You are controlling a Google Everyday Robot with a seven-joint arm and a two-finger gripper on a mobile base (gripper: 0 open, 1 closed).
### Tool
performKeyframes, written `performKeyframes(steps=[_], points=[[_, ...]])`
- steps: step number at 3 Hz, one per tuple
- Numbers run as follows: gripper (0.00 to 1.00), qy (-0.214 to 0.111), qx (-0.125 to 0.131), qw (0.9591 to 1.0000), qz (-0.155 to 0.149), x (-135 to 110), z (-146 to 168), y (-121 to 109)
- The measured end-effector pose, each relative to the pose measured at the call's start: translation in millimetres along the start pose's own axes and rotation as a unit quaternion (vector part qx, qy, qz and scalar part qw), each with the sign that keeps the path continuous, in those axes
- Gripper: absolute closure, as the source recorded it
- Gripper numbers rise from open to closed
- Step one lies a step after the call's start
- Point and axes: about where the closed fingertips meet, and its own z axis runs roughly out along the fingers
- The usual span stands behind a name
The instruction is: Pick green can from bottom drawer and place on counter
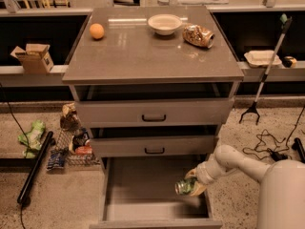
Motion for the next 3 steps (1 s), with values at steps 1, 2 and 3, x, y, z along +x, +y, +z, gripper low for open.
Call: performKeyframes(steps=[1, 2, 3], points=[[1.00, 0.000, 0.001, 1.0000, 0.000, 0.3, 0.6, -0.5], [1.00, 0.000, 0.001, 0.9999, -0.015, -18.8, -39.2, -5.4], [1.00, 0.013, 0.018, 0.9990, -0.039, -56.5, -111.3, -8.8]])
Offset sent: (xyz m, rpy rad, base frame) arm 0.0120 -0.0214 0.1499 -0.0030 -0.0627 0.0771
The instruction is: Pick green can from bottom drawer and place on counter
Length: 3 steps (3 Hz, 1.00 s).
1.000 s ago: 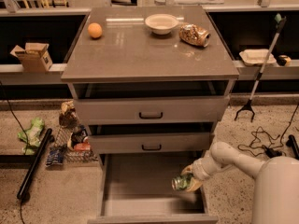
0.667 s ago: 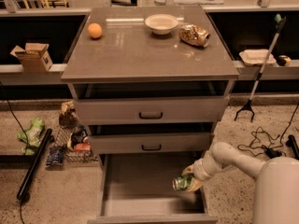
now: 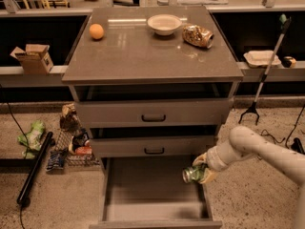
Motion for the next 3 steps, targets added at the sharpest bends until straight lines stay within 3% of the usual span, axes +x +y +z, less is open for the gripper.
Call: performKeyframes(steps=[1, 2, 3], points=[[1.00, 0.027, 0.023, 0.9990, -0.027, -43.6, -73.9, -9.4], [1.00, 0.067, 0.058, 0.9944, -0.057, -88.5, -151.6, -27.1], [1.00, 0.067, 0.058, 0.9944, -0.057, -88.5, -151.5, -27.1]])
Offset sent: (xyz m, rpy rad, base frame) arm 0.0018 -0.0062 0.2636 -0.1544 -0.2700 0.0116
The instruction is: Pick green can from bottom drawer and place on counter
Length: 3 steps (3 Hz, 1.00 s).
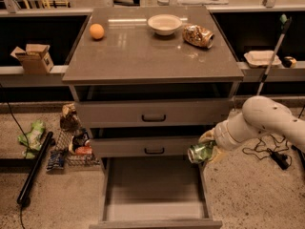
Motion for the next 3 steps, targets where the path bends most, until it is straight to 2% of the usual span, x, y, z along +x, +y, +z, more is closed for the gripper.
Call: performKeyframes(steps=[1, 2, 3], points=[[1.00, -0.002, 0.000, 0.9998, -0.022, -15.9, -31.4, -19.9], [1.00, 0.007, 0.003, 0.9985, -0.053, -50.2, -96.9, -58.4], [1.00, 0.026, 0.016, 0.9957, -0.088, -89.2, -163.1, -98.9]])
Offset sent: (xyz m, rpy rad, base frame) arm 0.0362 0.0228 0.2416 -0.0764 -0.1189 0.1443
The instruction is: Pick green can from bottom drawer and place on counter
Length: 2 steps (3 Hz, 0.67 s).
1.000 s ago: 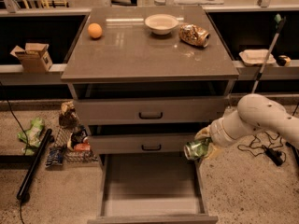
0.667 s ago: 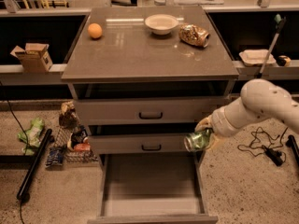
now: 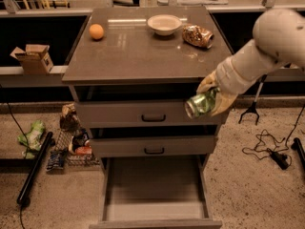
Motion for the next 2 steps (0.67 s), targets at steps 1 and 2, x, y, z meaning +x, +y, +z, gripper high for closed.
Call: performKeyframes(steps=[1, 2], points=[[1.00, 0.020, 0.021, 0.9994, -0.020, -12.6, -51.6, -36.2], [1.00, 0.019, 0.026, 0.9993, -0.021, -13.1, -55.0, -40.7]])
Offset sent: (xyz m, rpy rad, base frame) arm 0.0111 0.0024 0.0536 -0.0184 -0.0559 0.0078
